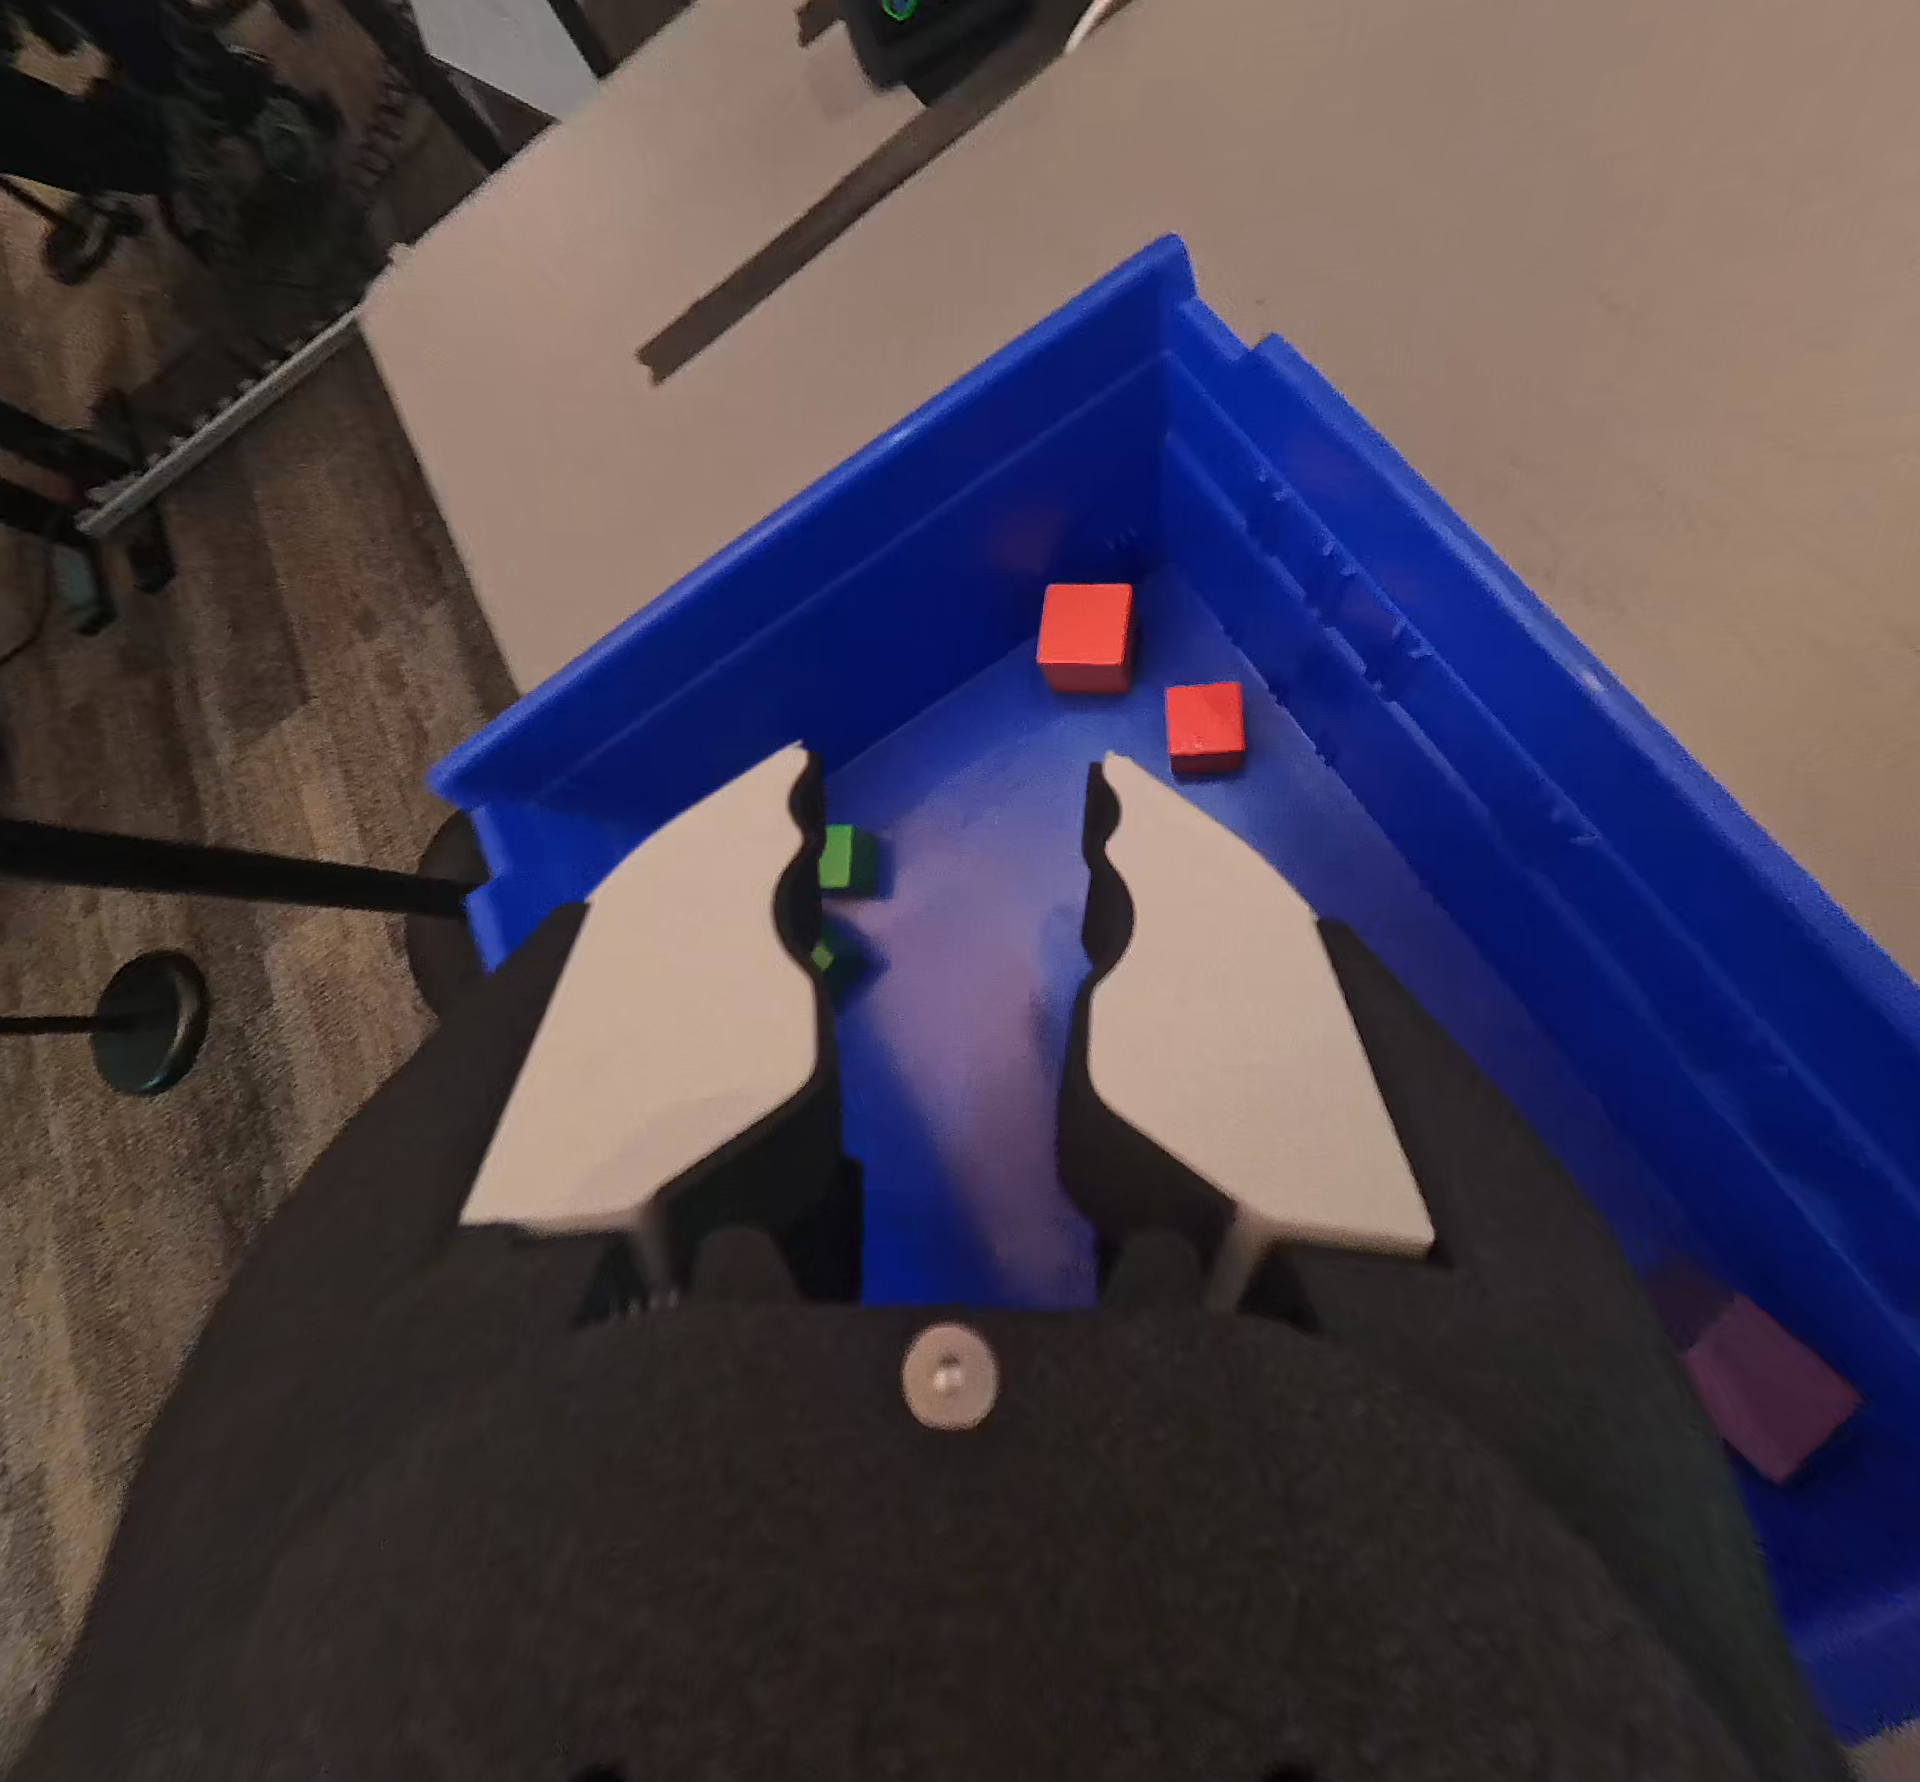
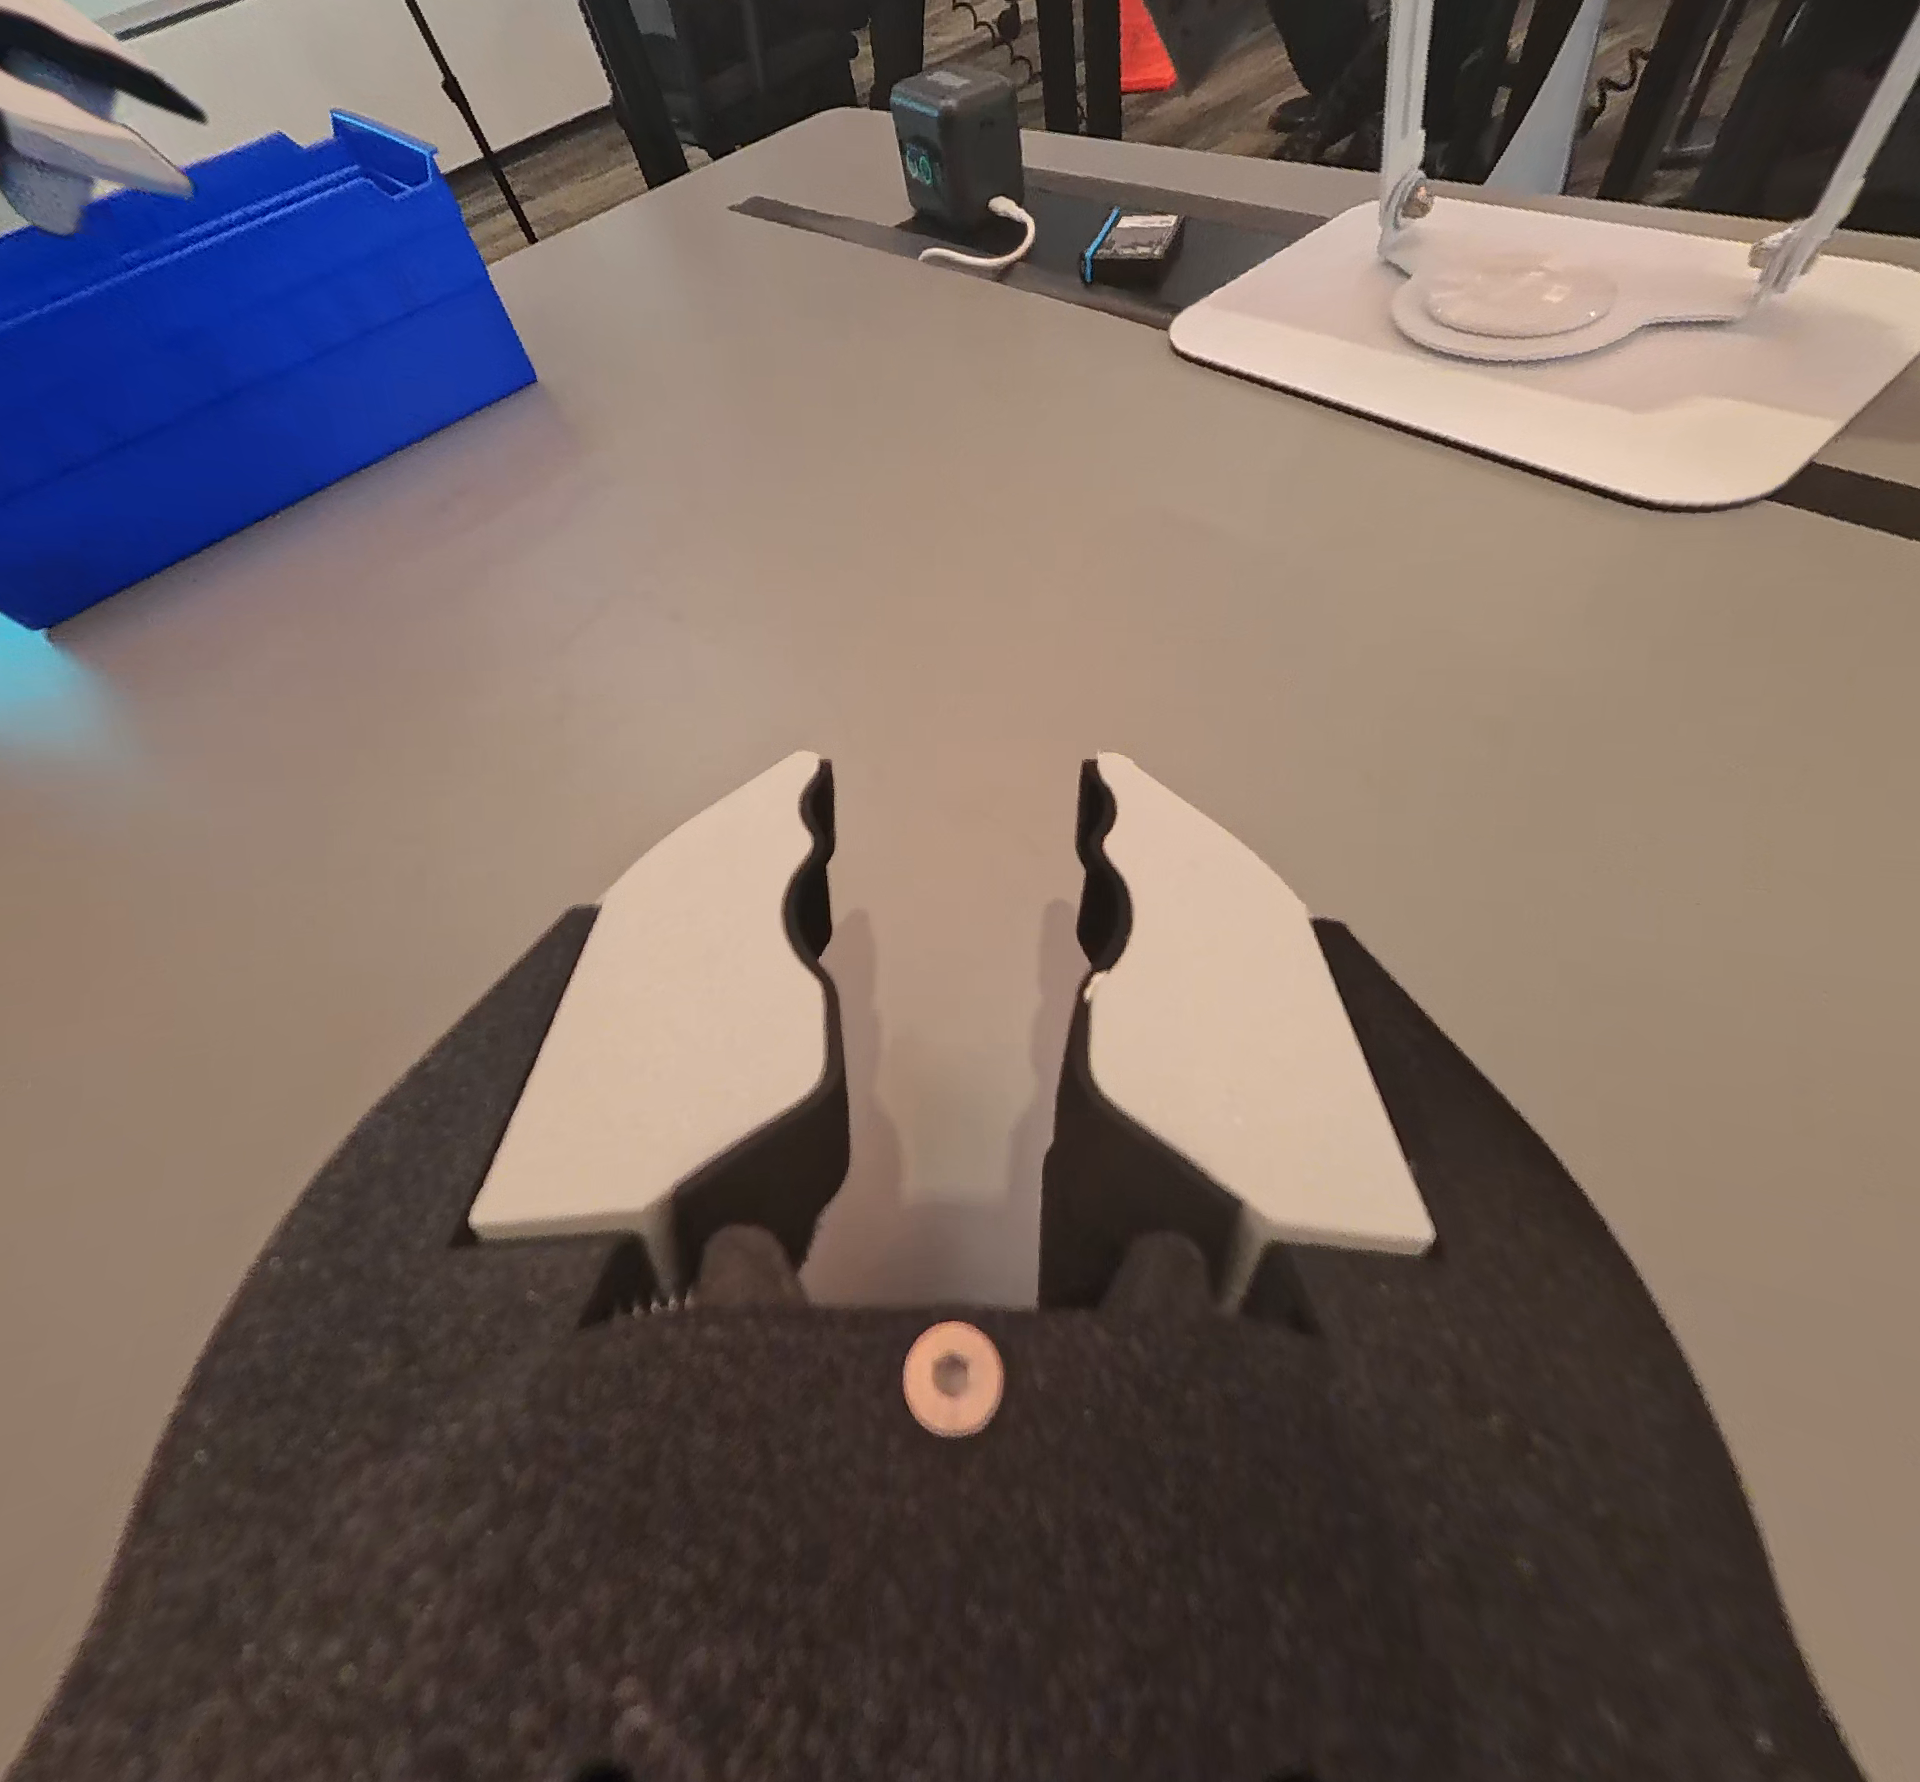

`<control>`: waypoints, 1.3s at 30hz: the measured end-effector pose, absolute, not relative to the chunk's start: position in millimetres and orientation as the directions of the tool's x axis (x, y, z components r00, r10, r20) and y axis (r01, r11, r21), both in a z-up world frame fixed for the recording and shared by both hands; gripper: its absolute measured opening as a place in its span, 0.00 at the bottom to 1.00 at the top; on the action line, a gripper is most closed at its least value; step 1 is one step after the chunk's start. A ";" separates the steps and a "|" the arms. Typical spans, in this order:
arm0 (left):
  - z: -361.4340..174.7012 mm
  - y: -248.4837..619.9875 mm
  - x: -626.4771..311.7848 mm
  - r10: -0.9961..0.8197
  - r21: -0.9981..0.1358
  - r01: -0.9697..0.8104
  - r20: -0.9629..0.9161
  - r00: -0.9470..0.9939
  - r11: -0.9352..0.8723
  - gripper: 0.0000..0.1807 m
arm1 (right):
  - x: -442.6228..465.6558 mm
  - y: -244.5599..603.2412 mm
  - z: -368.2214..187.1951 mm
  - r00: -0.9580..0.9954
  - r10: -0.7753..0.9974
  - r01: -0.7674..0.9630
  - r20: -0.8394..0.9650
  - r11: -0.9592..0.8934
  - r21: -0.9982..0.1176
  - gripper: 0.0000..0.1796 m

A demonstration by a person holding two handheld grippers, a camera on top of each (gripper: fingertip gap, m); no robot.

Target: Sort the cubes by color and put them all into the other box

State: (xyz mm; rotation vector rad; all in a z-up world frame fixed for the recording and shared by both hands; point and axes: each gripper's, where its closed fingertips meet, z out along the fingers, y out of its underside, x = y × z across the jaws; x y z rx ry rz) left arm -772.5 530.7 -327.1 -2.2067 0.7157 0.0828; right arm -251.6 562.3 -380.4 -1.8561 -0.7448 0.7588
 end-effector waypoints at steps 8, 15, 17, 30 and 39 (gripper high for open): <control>-385.2 560.9 -746.7 -0.549 -0.611 -0.532 -0.184 0.816 -0.586 0.27 | -265.1 562.8 -382.4 0.620 0.763 0.167 -0.186 -0.360 -0.918 0.25; -412.2 577.3 -734.5 -0.570 -0.564 -0.547 -0.158 0.806 -0.618 0.27 | -264.4 563.9 -384.2 0.619 0.760 0.163 -0.198 -0.371 -0.914 0.25; -420.0 579.2 -733.0 -0.573 -0.543 -0.548 -0.144 0.807 -0.636 0.27 | -264.3 563.4 -384.1 0.614 0.761 0.156 -0.210 -0.378 -0.913 0.25; -403.3 580.8 -738.5 -0.516 -0.565 -0.481 -0.111 0.849 -0.670 0.16 | -268.7 547.3 -379.9 0.554 0.790 0.138 -0.261 -0.397 -0.907 0.25; -234.3 520.8 -603.0 -0.572 -0.803 -0.558 -0.363 0.736 -0.208 0.16 | -276.3 531.4 -354.9 0.458 0.782 0.010 -0.422 -0.479 -0.878 0.31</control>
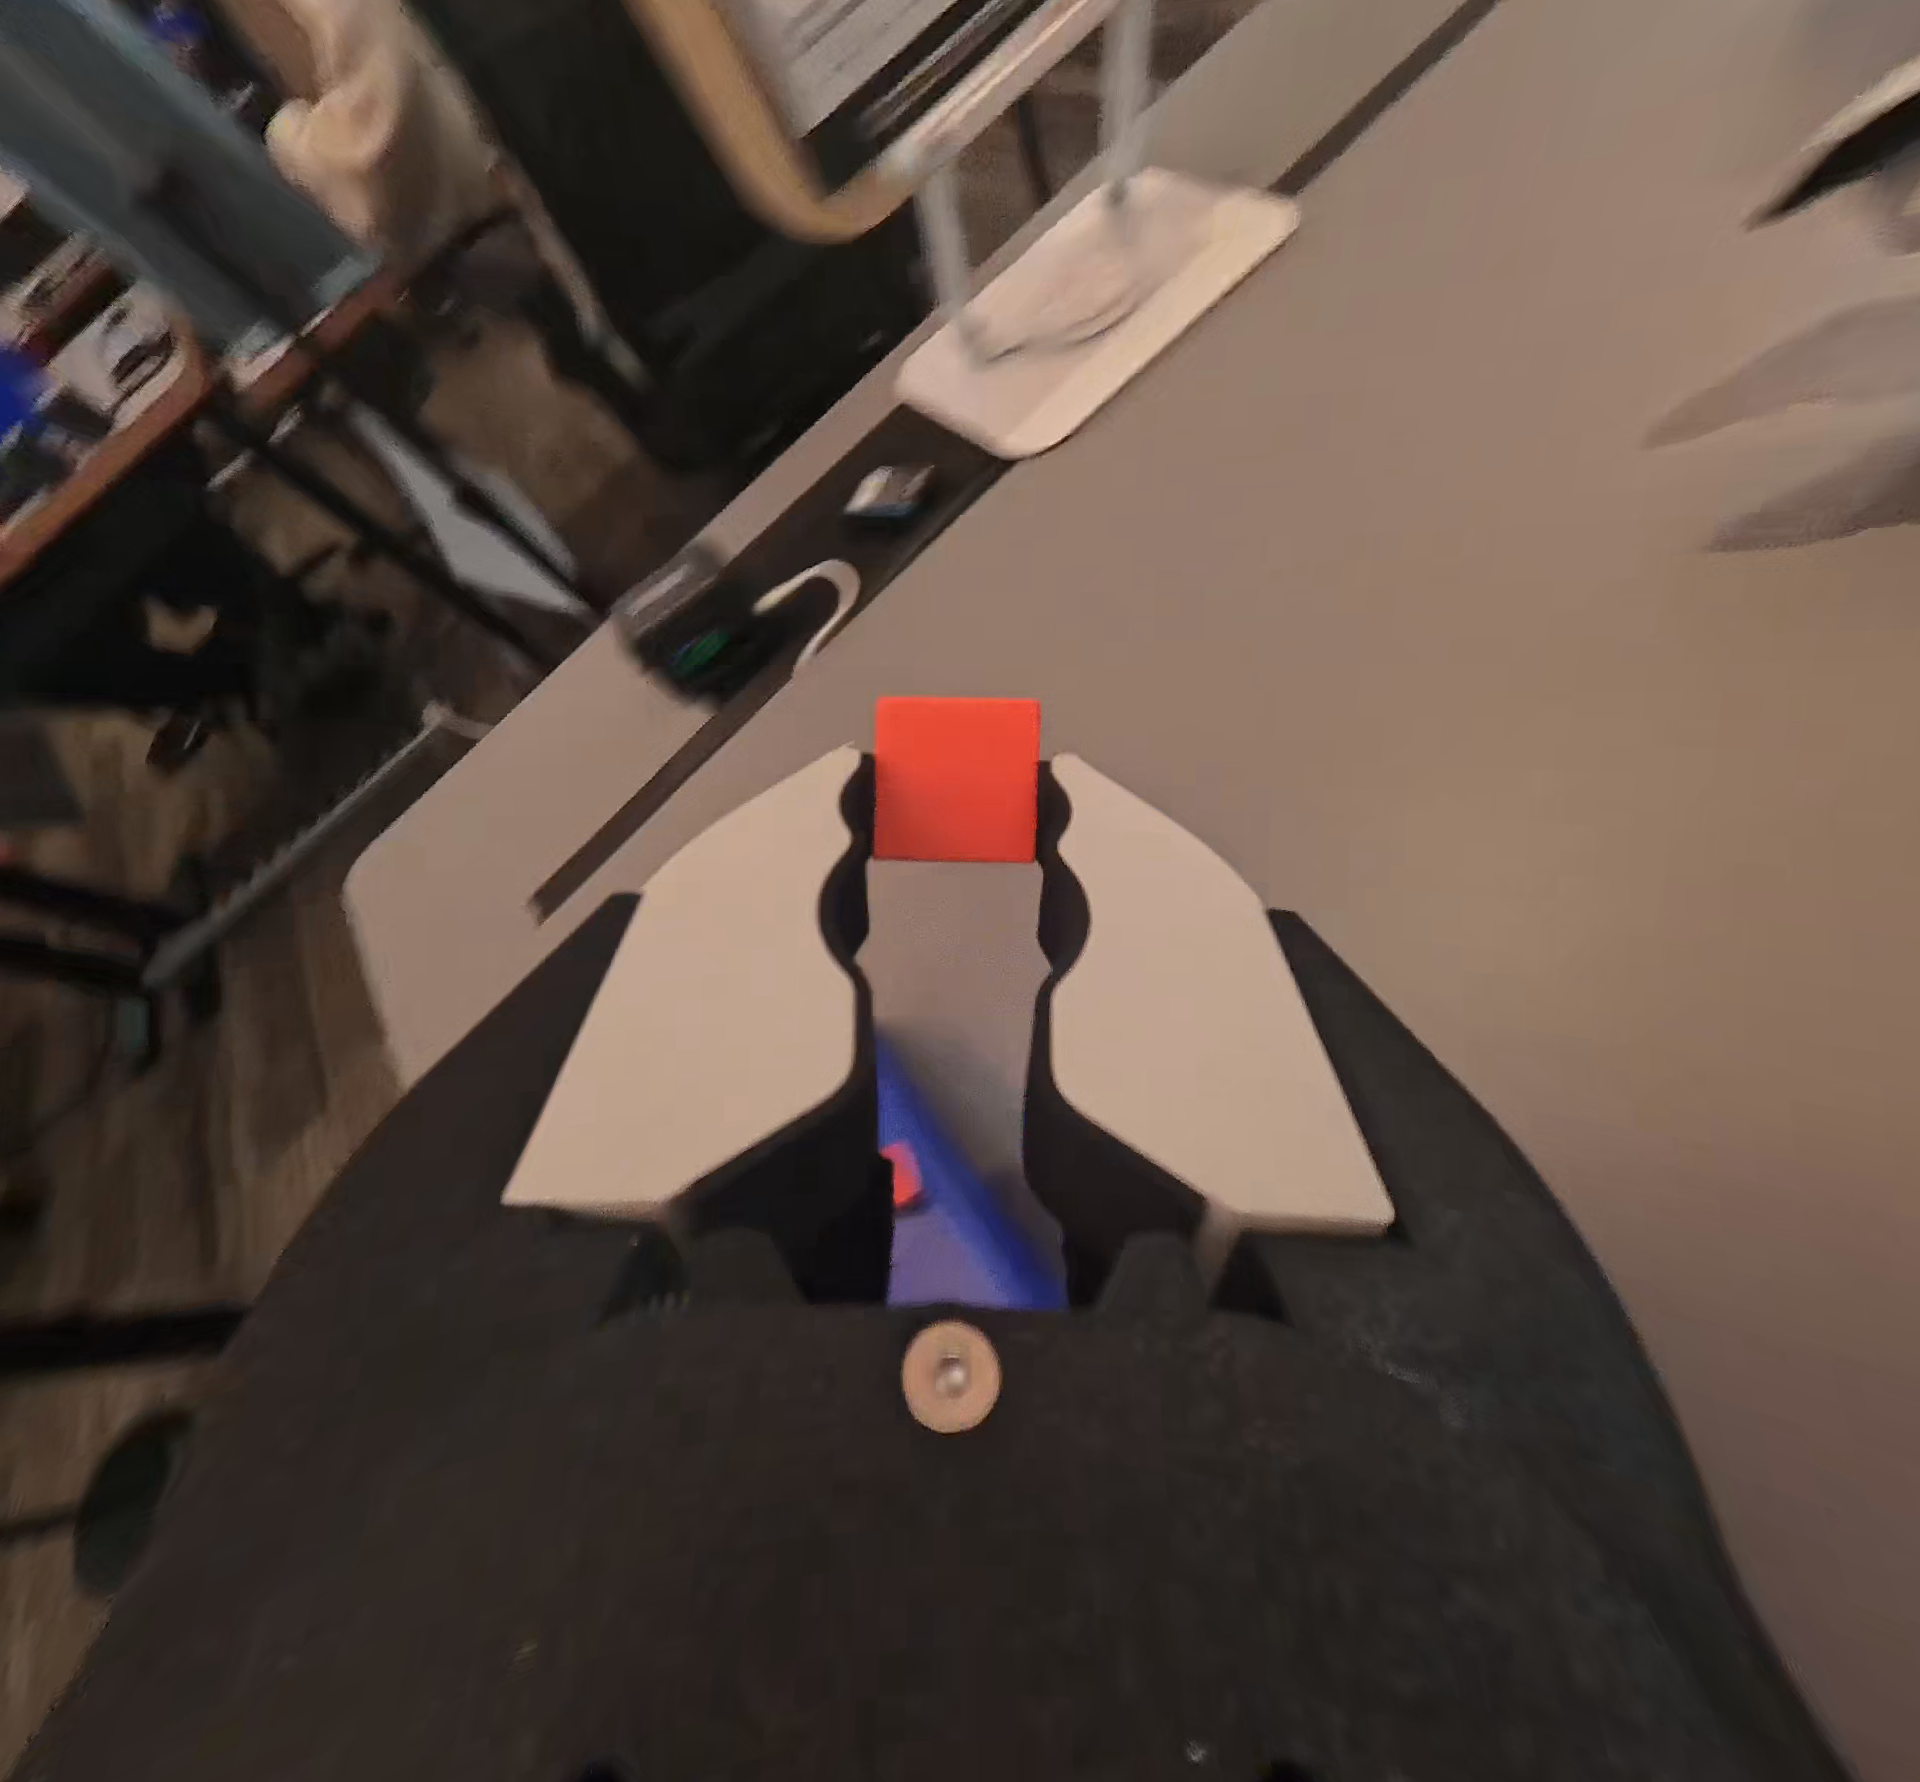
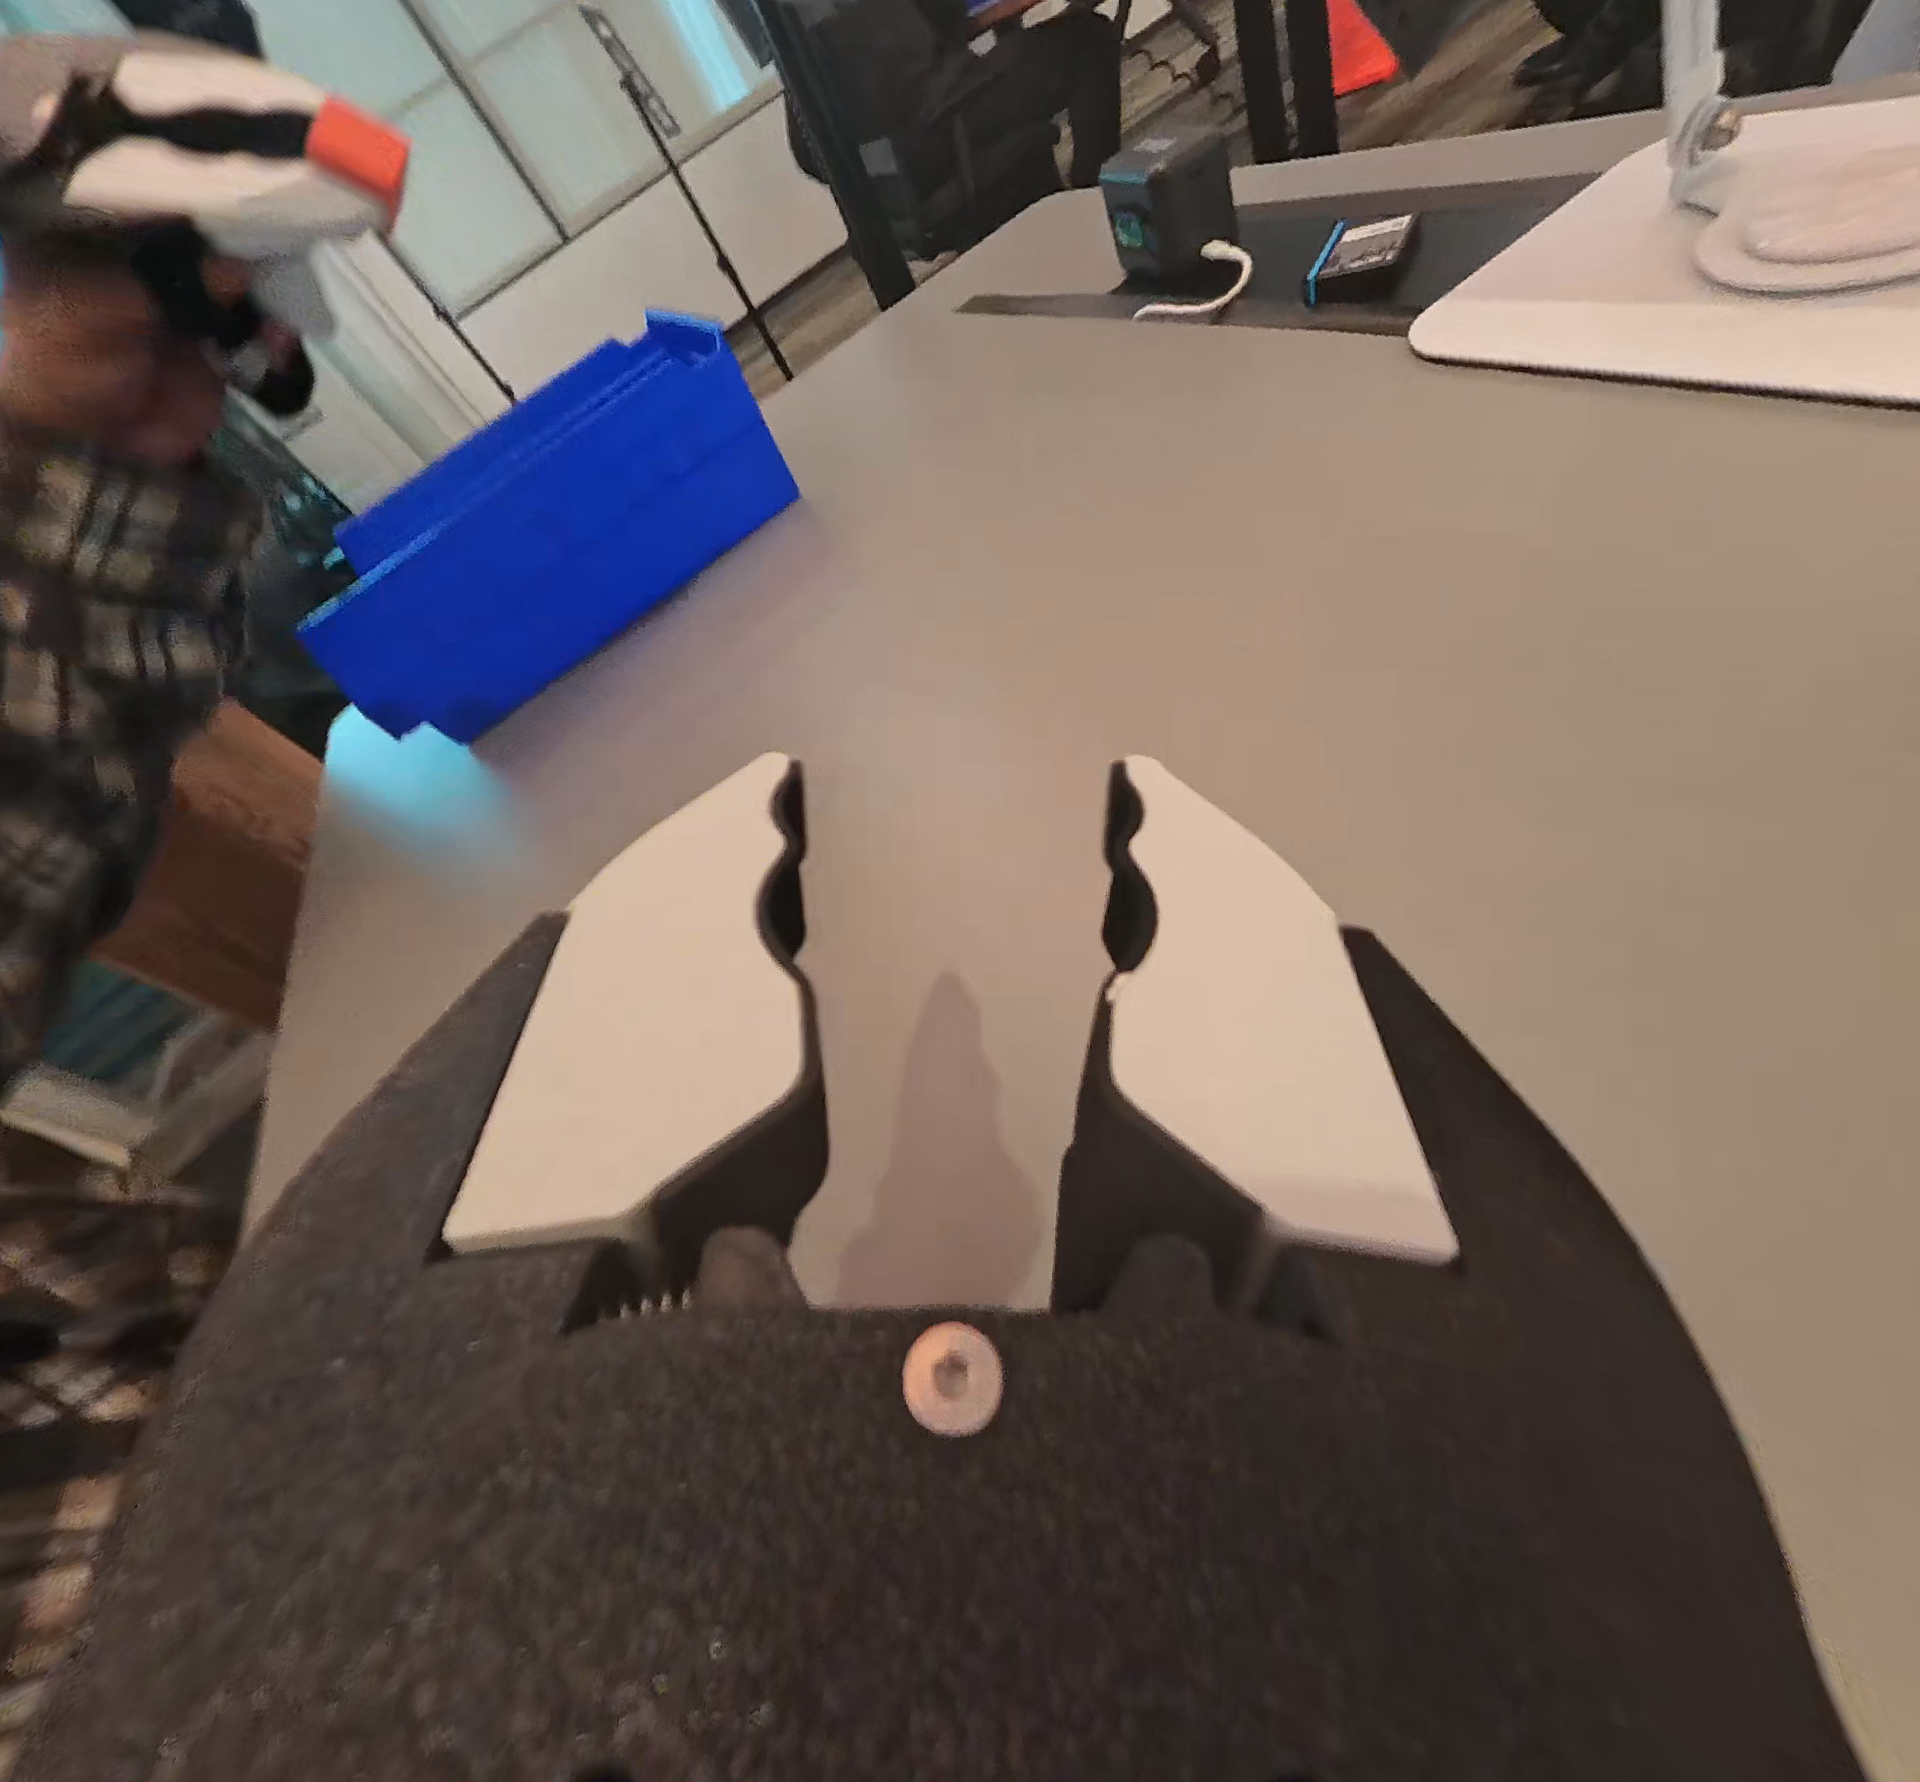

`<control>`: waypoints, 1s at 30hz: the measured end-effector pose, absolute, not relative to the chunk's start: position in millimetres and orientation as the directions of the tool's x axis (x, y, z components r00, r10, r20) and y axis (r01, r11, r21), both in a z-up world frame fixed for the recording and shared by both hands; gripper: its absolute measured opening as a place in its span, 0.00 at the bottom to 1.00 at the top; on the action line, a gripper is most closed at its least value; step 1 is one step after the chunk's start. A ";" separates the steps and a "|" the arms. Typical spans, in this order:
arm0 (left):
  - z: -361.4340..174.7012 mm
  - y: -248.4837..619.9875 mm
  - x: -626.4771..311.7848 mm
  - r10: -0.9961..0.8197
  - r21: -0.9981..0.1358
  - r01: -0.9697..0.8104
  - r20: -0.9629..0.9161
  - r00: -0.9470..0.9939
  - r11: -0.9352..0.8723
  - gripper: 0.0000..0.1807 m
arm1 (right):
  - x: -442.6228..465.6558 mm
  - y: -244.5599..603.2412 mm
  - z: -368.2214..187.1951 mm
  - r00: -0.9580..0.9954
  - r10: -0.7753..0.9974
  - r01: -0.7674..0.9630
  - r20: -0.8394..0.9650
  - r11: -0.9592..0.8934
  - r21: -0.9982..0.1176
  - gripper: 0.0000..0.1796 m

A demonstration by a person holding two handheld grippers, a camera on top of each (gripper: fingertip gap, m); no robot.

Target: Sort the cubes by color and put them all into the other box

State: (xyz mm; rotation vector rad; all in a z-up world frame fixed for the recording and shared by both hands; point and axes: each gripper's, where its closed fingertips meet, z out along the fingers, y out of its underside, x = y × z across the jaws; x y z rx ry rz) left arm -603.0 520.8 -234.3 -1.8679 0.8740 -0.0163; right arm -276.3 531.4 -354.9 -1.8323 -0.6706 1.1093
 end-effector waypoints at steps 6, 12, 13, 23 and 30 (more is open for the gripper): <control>-279.4 499.3 -428.8 -0.692 -0.709 -0.705 -0.516 0.504 0.015 0.16 | -285.7 501.0 -303.9 0.363 0.745 -0.059 -0.559 -0.580 -0.812 0.33; -318.0 497.7 -323.9 -0.704 -0.719 -0.670 -0.574 0.419 0.187 0.16 | -291.2 478.9 -301.1 0.337 0.643 -0.023 -0.688 -0.725 -0.689 0.31; -319.8 495.0 -316.1 -0.699 -0.711 -0.671 -0.588 0.407 0.207 0.16 | -292.6 477.2 -304.4 0.333 0.627 -0.016 -0.705 -0.743 -0.669 0.31; -324.1 472.6 -302.1 -0.687 -0.710 -0.637 -0.624 0.372 0.300 0.16 | -328.9 460.8 -325.0 0.240 0.641 0.126 -0.729 -0.765 -0.632 0.17; -336.4 471.1 -302.1 -0.792 -0.833 -0.512 -0.452 0.411 0.209 0.29 | -256.9 479.3 -318.5 0.421 0.685 0.168 -0.594 -0.703 -0.691 0.16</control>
